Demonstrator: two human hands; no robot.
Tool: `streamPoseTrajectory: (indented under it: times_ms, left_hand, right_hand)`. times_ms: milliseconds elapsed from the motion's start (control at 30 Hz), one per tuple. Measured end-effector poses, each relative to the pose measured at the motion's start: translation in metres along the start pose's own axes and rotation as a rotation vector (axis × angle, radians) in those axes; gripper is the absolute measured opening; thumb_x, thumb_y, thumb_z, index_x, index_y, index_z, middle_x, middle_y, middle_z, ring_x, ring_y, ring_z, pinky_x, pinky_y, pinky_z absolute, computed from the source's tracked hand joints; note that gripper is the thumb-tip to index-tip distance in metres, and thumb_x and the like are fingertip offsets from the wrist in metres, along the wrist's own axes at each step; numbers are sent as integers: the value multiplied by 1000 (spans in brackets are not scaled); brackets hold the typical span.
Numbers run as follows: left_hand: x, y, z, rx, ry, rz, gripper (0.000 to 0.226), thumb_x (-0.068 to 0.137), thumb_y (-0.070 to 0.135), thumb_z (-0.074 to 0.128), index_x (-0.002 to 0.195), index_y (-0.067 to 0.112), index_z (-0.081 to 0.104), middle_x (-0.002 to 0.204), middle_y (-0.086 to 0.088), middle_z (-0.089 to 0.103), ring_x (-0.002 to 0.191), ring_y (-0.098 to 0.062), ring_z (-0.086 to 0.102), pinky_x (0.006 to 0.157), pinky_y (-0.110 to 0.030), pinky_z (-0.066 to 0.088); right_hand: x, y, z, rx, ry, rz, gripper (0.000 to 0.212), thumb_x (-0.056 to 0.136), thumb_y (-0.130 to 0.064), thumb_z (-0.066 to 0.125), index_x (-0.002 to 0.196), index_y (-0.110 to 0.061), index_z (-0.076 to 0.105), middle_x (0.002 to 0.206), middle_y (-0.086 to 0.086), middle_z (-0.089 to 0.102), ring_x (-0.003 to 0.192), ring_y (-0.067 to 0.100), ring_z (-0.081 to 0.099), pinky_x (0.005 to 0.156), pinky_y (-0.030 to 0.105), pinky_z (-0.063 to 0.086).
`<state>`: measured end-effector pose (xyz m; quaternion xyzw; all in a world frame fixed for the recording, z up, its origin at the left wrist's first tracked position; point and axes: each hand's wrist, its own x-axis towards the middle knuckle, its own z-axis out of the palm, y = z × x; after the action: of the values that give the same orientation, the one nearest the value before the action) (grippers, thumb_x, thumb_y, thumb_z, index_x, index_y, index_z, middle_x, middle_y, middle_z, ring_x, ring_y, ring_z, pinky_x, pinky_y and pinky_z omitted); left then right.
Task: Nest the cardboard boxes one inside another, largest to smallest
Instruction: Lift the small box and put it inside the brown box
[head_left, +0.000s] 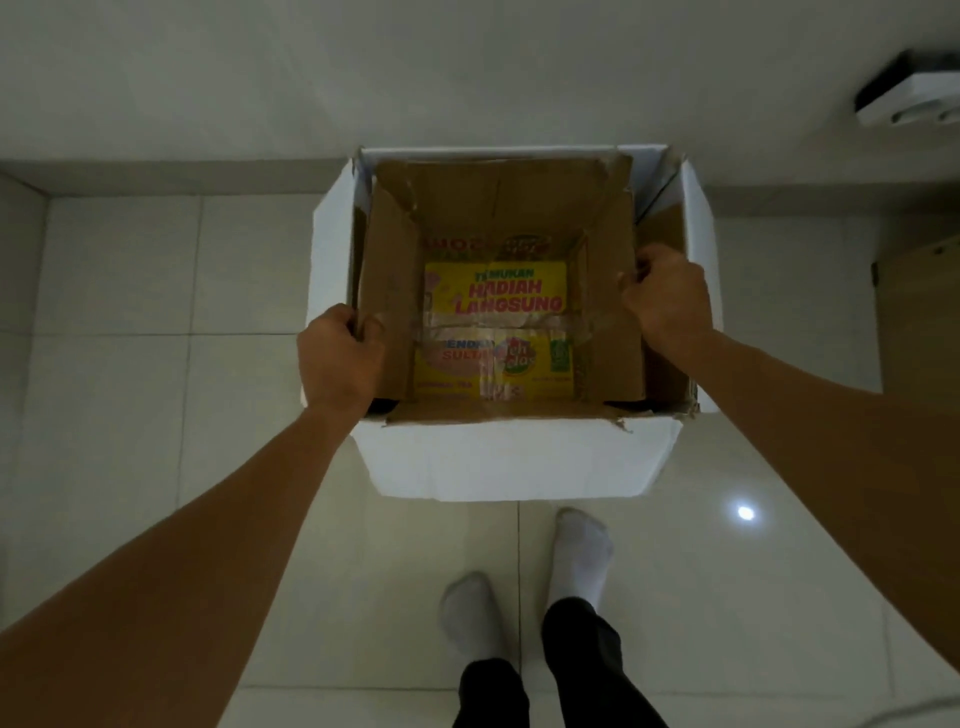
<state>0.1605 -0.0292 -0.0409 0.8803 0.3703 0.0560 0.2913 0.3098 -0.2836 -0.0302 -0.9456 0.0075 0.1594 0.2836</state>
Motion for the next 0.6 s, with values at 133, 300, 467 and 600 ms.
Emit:
streamPoseTrajectory:
  times_ms: [133,300,467,600]
  left_hand:
    - [-6,0,4,183,65,40,36,84,20,60,114,4,51,107,-21,55,95,-35,53,69,-42,43]
    - [-9,4,12,328,-50,194,34,82,24,62,106,1,57,103,-22,56,96,-39,51,79,-46,39]
    - [-6,11,22,326,-252,270,32,84,34,63,103,9,62,102,-13,62,98,-34,56,87,-43,38]
    - [-11,5,28,187,-532,243,36,86,52,55,102,24,68,67,15,56,73,-18,60,86,-42,47]
  right_hand:
    - [-1,6,5,-39,-66,-14,40,85,-11,56,123,-7,45,113,20,60,99,37,59,76,40,47]
    - [-6,12,11,-360,6,-282,49,83,-11,57,129,-5,42,124,25,49,101,41,53,78,48,46]
    - [-10,12,21,-590,-165,-507,40,82,-12,55,121,-6,50,117,21,56,104,37,53,88,48,39]
    - [-12,19,29,-695,-210,-489,33,81,-16,57,113,-7,57,110,20,59,101,36,55,85,44,41]
